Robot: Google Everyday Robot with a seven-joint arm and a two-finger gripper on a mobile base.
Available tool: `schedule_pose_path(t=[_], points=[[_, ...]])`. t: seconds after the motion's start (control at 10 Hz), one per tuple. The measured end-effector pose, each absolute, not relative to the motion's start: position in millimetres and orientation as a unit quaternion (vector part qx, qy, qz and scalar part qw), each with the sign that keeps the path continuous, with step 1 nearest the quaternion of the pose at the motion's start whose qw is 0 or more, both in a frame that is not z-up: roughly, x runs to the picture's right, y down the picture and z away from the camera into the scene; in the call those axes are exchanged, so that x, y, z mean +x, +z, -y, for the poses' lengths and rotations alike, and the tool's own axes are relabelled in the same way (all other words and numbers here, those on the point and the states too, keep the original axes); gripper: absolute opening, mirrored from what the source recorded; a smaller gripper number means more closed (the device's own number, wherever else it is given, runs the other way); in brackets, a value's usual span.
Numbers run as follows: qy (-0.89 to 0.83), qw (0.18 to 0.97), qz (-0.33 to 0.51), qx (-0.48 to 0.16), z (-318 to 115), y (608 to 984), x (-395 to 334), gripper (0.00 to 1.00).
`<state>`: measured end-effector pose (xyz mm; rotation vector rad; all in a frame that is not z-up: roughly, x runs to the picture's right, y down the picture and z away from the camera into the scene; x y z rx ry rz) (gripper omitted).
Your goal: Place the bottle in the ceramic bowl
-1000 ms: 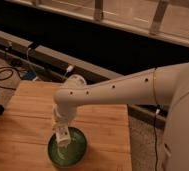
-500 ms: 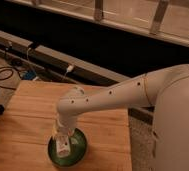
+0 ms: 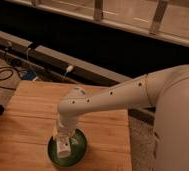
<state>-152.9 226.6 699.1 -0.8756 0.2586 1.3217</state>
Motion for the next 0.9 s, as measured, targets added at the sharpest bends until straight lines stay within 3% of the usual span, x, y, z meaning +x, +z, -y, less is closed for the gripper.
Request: schedule_pose_path(t=[0.3, 0.4, 0.9], points=[[0.593, 0.694, -0.116, -0.392, -226.3, 699.4, -152.2, 0.73], [0.592, 0.694, -0.116, -0.392, -226.5, 699.3, -152.6, 0.79], [0.593, 0.694, -0.116, -0.392, -226.4, 699.4, -152.2, 0.8]])
